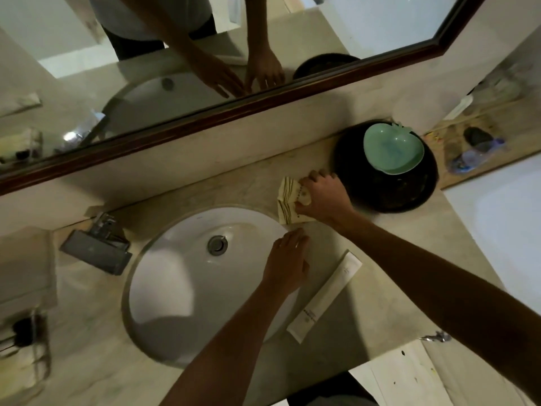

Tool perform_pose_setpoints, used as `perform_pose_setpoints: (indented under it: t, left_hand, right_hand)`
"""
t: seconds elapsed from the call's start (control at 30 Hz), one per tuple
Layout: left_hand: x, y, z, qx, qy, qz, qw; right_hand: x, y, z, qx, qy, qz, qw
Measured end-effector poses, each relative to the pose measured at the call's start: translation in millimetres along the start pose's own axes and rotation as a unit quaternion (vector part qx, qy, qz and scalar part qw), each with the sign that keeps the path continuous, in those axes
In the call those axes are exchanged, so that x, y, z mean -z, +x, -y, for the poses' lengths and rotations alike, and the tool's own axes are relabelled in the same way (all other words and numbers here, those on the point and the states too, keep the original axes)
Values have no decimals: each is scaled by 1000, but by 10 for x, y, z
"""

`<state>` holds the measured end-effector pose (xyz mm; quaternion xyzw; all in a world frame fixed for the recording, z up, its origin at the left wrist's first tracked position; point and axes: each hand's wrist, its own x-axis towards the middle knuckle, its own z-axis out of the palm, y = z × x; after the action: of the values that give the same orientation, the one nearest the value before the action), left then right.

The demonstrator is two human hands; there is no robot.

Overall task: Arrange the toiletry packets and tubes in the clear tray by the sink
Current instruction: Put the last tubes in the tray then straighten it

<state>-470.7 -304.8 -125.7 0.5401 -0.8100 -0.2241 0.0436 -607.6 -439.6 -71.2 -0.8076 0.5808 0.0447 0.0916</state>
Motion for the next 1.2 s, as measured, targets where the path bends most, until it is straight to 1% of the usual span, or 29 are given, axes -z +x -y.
perform_pose_setpoints:
  t: [0.07, 0.17, 0.2, 0.23, 0.3, 0.37, 0.4, 0.43, 0.5, 0.57, 0.63, 0.67, 0.73, 0.83, 0.97, 1.03, 1.1, 1.2]
  left_hand:
    - [-12, -55, 70, -5, -4, -8, 1000]
    - [38, -107, 144, -11, -4, -43, 999]
    - [82, -117, 157, -4, 1, -66, 998]
    - [132, -118, 174, 5, 8, -90, 996]
    - [234, -62, 221, 28, 26, -121, 992]
    - [337, 125, 263, 31, 42, -125, 991]
    - [391, 259, 272, 22, 40, -114, 992]
    - [454, 403, 274, 12, 34, -91, 995]
    - [560, 690, 266, 1, 49, 5, 999]
    - [613, 941, 240, -6, 110, 98, 989]
    - [616, 1082, 164, -22, 169, 147, 974]
    - [603, 1116, 121, -33, 191, 157, 968]
    - [574, 1113, 56, -50, 212, 171, 961]
    - [494, 964, 65, -51, 205, 171, 962]
    - [435, 699, 185, -79, 183, 113, 973]
    - [419, 629, 164, -92, 157, 96, 979]
    - [464, 345, 295, -99, 122, 80, 984]
    - [569, -334, 658, -78, 59, 92, 991]
  right_hand:
    - [-36, -4, 42, -5, 13, 1, 1000]
    - [-129, -86, 55, 41, 23, 79, 996]
    - [-147, -134, 54, 40, 31, 103, 993]
    - [-159, -193, 40, 23, 47, 107, 993]
    - [-140, -364, -5, -18, 90, 50, 995]
    - [-122, -661, -71, -23, 120, -17, 992]
    - [-136, -854, -119, -5, 124, -27, 992]
    - [-170, -1057, -170, 28, 124, -21, 992]
    - [-301, -1459, -265, 107, 116, 18, 987]
    - [-488, -1746, -352, 169, 75, 72, 980]
    - [-653, -1891, -406, 205, 5, 123, 971]
    - [-700, -1921, -421, 213, -13, 129, 968]
    - [-739, -1926, -434, 214, -2, 108, 971]
    - [-775, -1944, -369, 211, 35, 61, 975]
    - [-805, -2043, -161, 181, 81, 25, 980]
    - [-785, -2115, -112, 145, 108, 11, 983]
    - [-807, -2197, 196, 112, 133, -20, 985]
    - [-832, -2266, 809, 84, 162, -52, 982]
